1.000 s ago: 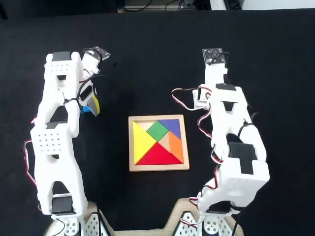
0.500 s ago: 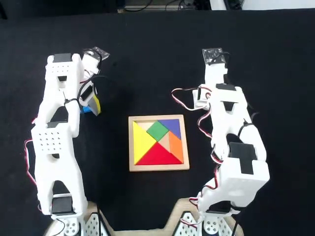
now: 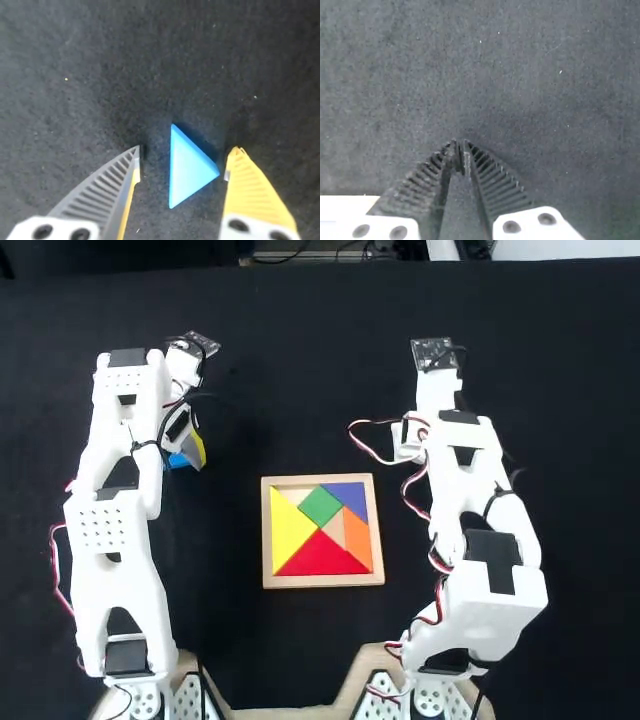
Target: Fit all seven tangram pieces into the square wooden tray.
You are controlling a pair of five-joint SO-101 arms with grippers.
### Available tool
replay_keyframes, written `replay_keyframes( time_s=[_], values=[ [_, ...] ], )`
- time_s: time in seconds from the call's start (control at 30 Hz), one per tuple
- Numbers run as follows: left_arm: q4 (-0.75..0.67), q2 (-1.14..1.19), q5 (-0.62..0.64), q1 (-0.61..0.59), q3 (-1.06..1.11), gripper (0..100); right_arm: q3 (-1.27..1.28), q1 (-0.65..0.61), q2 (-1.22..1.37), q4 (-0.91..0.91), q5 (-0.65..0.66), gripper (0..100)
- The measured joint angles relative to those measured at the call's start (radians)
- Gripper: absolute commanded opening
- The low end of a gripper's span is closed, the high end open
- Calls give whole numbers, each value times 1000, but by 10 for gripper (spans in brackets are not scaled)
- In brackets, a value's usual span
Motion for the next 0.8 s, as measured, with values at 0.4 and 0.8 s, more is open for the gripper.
replay_keyframes(
  time_s=[0.4,0.8],
  values=[
    [20,0,5,0,0,209,0,0,0,0,0,11],
    [35,35,-34,25,-23,69,0,0,0,0,0,11]
  ],
)
